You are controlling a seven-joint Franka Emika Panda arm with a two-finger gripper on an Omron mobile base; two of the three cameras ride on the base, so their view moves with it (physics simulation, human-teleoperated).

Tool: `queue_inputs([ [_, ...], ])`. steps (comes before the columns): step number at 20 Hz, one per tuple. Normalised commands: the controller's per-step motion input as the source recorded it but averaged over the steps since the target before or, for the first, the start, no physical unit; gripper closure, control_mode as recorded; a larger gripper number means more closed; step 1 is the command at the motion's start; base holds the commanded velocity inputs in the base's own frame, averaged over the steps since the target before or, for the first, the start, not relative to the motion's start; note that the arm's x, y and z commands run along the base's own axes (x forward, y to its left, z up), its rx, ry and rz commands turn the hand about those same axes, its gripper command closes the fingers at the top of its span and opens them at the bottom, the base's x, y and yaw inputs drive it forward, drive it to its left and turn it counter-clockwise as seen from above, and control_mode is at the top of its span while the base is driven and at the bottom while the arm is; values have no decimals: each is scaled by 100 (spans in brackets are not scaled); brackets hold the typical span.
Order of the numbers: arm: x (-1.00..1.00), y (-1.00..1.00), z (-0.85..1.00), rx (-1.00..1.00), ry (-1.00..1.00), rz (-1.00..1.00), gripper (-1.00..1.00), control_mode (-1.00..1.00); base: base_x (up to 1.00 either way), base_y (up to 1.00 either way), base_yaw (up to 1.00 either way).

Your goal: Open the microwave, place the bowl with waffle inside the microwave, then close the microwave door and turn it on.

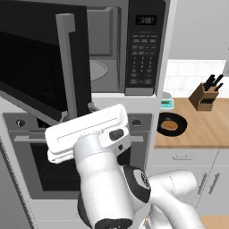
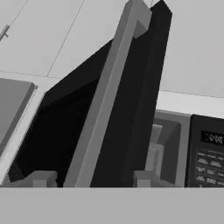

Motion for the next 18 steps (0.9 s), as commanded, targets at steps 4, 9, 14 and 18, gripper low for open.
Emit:
queue_inputs([
  [4,-100,-73,2,1,1,-20,-100,-100,0,0,0],
  [9,-100,-74,0,1,7,-20,-100,-100,0,0,0],
  [14,-51,-99,-11,7,58,-4,-100,-100,0,0,0],
  [18,-3,-100,0,44,31,19,-100,-100,0,0,0],
])
